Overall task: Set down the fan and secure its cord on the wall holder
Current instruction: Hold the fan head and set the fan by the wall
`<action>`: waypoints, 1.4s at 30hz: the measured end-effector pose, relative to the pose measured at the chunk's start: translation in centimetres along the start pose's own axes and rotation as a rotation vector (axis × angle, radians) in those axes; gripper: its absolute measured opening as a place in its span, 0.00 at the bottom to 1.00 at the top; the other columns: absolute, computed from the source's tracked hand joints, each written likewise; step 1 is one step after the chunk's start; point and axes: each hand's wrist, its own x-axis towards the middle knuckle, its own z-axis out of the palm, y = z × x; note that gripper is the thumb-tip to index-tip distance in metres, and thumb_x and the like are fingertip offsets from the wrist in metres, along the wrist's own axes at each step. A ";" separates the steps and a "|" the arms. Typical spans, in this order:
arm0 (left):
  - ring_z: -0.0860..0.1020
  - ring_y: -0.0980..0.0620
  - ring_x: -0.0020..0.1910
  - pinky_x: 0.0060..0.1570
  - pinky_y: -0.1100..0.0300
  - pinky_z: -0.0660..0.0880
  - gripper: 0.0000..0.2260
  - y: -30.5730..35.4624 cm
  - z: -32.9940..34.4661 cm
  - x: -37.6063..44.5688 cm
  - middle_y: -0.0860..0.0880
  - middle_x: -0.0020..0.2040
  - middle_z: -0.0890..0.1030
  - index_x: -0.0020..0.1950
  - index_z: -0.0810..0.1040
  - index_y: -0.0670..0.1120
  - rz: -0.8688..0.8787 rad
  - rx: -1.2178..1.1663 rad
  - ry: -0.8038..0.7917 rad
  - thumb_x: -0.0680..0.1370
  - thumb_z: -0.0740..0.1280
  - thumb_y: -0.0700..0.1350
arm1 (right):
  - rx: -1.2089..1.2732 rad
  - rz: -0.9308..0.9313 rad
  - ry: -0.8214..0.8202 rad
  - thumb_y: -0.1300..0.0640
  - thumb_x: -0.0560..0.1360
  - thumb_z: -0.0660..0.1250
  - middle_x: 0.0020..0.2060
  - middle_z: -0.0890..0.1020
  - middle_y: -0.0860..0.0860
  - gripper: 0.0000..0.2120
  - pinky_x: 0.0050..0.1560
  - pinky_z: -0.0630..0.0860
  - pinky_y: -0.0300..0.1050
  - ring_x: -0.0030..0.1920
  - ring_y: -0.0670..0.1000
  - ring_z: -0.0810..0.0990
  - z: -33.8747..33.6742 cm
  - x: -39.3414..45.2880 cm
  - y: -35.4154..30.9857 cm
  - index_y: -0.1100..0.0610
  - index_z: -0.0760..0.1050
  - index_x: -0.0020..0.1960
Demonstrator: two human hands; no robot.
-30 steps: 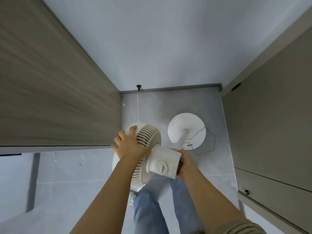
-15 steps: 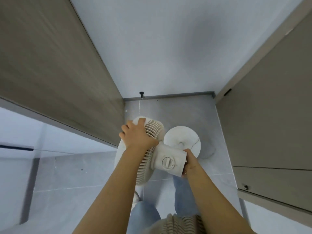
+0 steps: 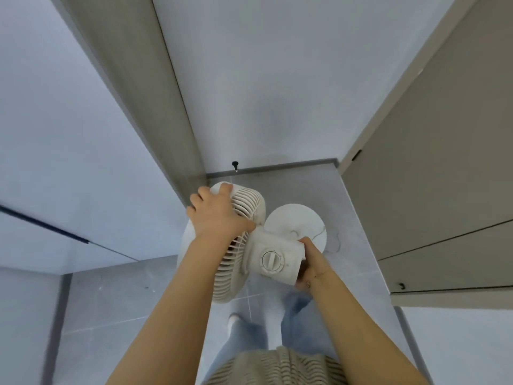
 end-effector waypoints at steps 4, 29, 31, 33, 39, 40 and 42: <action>0.65 0.41 0.62 0.61 0.51 0.62 0.40 -1.3 -0.5 -2.5 0.43 0.63 0.66 0.70 0.64 0.54 -0.002 0.012 0.029 0.61 0.75 0.57 | -0.002 0.027 -0.080 0.51 0.72 0.65 0.60 0.81 0.58 0.21 0.59 0.74 0.65 0.60 0.61 0.79 -0.5 -1.4 1.8 0.59 0.78 0.62; 0.64 0.38 0.64 0.63 0.49 0.62 0.39 -10.0 2.7 -25.7 0.40 0.66 0.66 0.71 0.64 0.52 -0.396 0.033 0.142 0.63 0.75 0.57 | -0.375 0.231 -0.302 0.45 0.72 0.60 0.35 0.82 0.53 0.15 0.38 0.79 0.48 0.38 0.57 0.81 -7.4 -6.9 18.3 0.55 0.77 0.47; 0.64 0.38 0.64 0.63 0.49 0.62 0.40 -11.8 2.6 -26.8 0.40 0.66 0.65 0.71 0.64 0.52 -0.419 0.022 0.152 0.62 0.75 0.57 | -0.409 0.230 -0.309 0.46 0.73 0.59 0.35 0.82 0.53 0.15 0.41 0.79 0.50 0.38 0.57 0.81 -6.7 -7.3 19.9 0.55 0.77 0.48; 0.64 0.38 0.66 0.64 0.49 0.61 0.40 -13.7 2.4 -27.7 0.39 0.67 0.65 0.71 0.63 0.53 -0.439 0.001 0.167 0.63 0.75 0.57 | -0.432 0.225 -0.290 0.45 0.72 0.60 0.37 0.82 0.54 0.16 0.44 0.79 0.51 0.39 0.58 0.81 -5.7 -7.9 21.4 0.55 0.76 0.51; 0.65 0.39 0.64 0.63 0.50 0.62 0.41 -22.0 1.1 -31.7 0.40 0.66 0.66 0.72 0.63 0.53 -0.471 -0.077 0.211 0.63 0.75 0.58 | -0.508 0.180 -0.337 0.47 0.72 0.60 0.38 0.81 0.55 0.15 0.48 0.78 0.58 0.39 0.58 0.81 -2.0 -10.4 28.2 0.55 0.76 0.53; 0.65 0.39 0.64 0.63 0.50 0.62 0.41 -24.0 0.8 -32.6 0.41 0.66 0.66 0.72 0.63 0.53 -0.472 -0.088 0.215 0.63 0.74 0.57 | -0.520 0.182 -0.353 0.48 0.73 0.60 0.37 0.82 0.55 0.15 0.44 0.80 0.57 0.37 0.58 0.82 -1.3 -11.0 29.8 0.56 0.77 0.52; 0.65 0.39 0.63 0.63 0.49 0.62 0.40 -27.6 0.4 -34.3 0.41 0.65 0.66 0.72 0.63 0.53 -0.471 -0.100 0.228 0.62 0.74 0.58 | -0.536 0.177 -0.377 0.48 0.72 0.60 0.35 0.83 0.55 0.15 0.38 0.81 0.55 0.32 0.57 0.83 0.0 -12.3 32.8 0.56 0.77 0.51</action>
